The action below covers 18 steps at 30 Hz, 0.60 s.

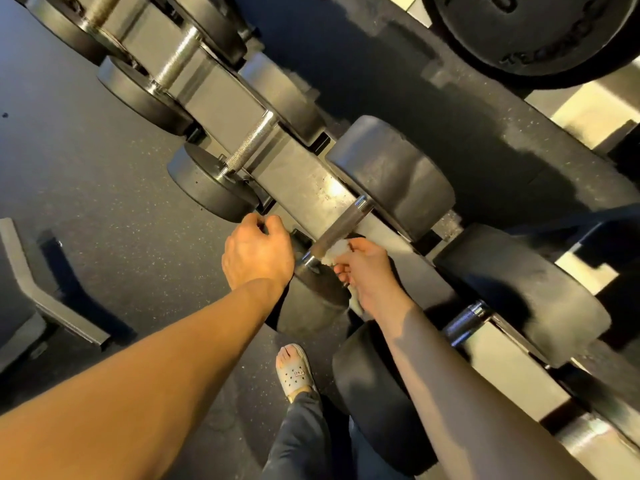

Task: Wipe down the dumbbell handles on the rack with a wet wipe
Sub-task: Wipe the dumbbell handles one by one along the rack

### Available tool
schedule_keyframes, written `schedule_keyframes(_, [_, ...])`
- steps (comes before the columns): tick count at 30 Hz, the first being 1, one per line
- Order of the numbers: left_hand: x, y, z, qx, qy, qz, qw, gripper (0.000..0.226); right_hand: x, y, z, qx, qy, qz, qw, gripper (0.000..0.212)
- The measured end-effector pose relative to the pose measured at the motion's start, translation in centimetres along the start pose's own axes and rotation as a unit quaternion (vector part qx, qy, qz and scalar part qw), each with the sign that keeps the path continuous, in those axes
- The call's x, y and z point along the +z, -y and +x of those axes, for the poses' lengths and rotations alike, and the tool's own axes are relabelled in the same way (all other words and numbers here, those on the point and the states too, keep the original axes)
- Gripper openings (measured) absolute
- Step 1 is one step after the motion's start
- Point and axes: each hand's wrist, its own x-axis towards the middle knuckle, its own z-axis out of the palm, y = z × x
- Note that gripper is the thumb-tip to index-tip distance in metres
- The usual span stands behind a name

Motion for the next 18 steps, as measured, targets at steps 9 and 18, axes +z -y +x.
schedule_keyframes(9, [0.0, -0.1, 0.1, -0.004, 0.0, 0.003, 1.0, 0.031, 2.2, -0.6, 0.8, 0.076, 0.028, 0.021, 0.997, 0.027])
schedule_keyframes(18, [-0.2, -0.2, -0.2, -0.005, 0.003, 0.0, 1.0, 0.026, 0.2, 1.6, 1.7, 0.054, -0.061, 0.471, 0.878, 0.024])
